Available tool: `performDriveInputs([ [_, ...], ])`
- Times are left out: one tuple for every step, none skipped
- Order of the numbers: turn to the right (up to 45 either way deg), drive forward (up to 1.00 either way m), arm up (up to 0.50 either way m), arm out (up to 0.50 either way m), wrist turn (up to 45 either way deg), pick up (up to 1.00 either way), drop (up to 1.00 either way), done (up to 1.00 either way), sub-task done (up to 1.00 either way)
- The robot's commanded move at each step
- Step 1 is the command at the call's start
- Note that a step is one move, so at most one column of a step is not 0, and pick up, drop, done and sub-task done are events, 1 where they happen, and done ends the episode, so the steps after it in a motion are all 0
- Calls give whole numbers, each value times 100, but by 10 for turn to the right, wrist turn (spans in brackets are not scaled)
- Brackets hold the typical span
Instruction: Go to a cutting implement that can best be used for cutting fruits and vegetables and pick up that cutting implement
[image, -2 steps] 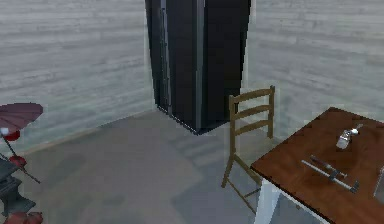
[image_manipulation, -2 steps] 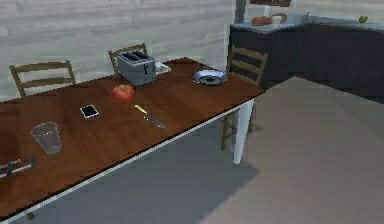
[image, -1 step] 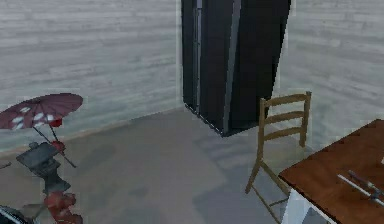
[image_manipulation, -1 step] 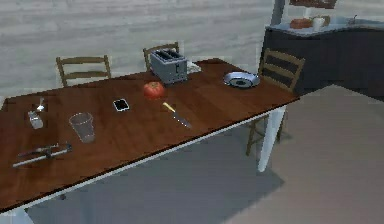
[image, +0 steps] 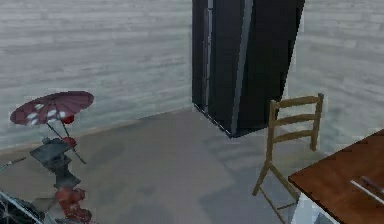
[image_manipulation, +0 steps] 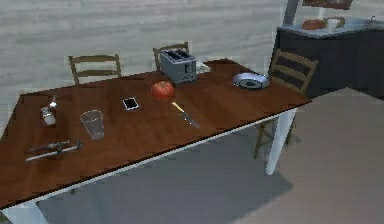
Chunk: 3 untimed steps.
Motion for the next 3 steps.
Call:
performDriveInputs([
  [450, 0, 0, 0, 0, 0, 0, 0, 0],
  [450, 0, 0, 0, 0, 0, 0, 0, 0],
  [300, 0, 0, 0, 0, 0, 0, 0, 0],
])
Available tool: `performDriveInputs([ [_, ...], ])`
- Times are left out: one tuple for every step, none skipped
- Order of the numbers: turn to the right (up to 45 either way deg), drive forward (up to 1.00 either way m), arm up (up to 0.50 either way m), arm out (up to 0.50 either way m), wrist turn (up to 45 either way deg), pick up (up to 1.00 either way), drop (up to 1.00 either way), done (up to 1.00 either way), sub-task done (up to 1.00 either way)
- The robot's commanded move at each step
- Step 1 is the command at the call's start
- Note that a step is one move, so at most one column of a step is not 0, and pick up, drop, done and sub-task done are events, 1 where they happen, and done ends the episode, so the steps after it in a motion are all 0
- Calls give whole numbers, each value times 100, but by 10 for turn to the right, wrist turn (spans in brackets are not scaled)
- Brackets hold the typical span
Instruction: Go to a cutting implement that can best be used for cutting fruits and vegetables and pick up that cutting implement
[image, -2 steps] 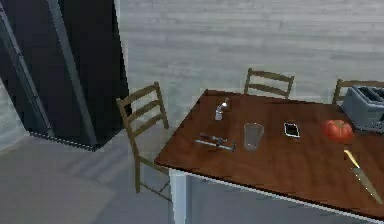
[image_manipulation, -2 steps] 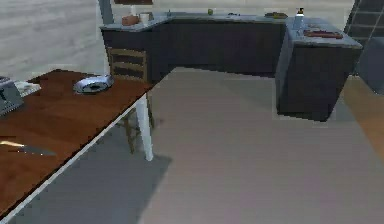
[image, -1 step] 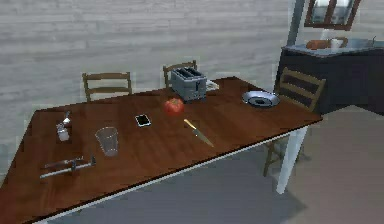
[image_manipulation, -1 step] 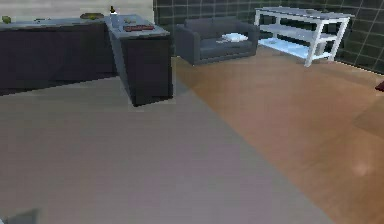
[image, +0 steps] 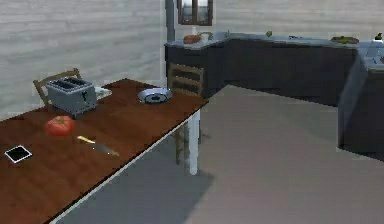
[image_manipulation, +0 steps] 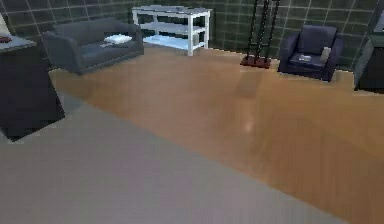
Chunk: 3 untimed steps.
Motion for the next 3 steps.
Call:
performDriveInputs([
  [0, 80, 0, 0, 0, 0, 0, 0, 0],
  [-450, 0, 0, 0, 0, 0, 0, 0, 0],
  [-450, 0, 0, 0, 0, 0, 0, 0, 0],
])
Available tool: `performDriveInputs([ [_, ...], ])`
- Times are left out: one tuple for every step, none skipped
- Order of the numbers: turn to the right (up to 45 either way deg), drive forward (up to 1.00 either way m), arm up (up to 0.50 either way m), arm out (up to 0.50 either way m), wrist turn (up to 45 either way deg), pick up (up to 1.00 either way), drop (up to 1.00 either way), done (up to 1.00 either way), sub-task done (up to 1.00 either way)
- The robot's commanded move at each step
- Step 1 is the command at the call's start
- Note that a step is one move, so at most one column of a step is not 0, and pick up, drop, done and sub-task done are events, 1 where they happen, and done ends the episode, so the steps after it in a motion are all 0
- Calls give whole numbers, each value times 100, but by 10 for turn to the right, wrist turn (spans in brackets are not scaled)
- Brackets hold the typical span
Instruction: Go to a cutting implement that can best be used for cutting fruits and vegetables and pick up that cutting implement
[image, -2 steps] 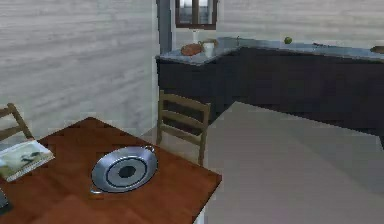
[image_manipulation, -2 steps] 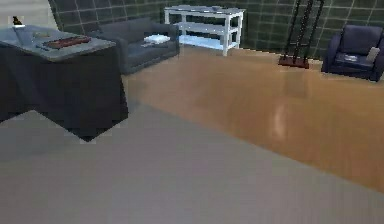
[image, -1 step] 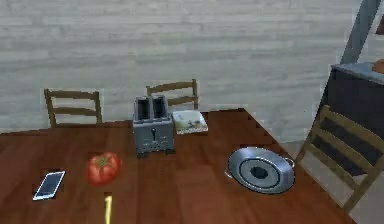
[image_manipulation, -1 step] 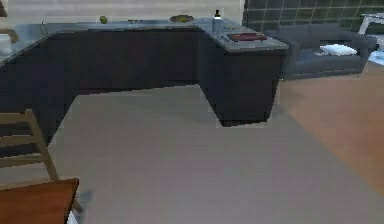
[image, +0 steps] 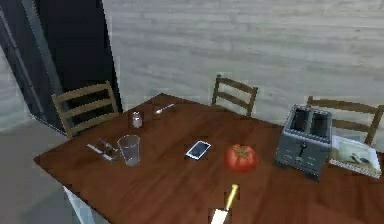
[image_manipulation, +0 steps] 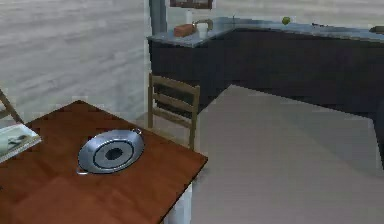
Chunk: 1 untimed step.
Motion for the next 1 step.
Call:
performDriveInputs([
  [-450, 0, 0, 0, 0, 0, 0, 0, 0],
])
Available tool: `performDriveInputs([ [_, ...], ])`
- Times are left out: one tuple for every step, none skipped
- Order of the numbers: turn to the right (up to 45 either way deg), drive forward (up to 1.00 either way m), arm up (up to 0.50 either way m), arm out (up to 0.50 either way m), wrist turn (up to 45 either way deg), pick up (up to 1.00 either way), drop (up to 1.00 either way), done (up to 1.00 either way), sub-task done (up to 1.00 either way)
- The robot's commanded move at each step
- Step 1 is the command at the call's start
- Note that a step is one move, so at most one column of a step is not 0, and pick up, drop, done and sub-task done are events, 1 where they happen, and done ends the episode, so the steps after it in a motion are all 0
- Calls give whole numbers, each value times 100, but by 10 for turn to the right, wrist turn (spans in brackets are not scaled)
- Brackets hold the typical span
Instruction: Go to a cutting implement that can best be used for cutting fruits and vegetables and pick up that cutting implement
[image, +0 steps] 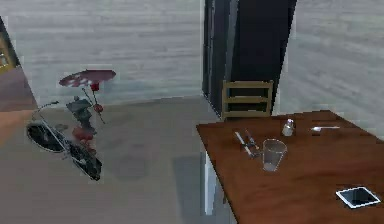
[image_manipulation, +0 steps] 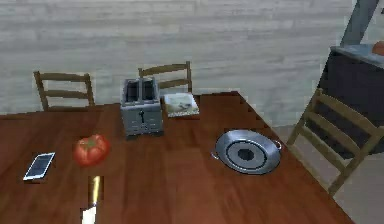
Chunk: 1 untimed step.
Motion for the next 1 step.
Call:
performDriveInputs([
  [-270, 0, 0, 0, 0, 0, 0, 0, 0],
])
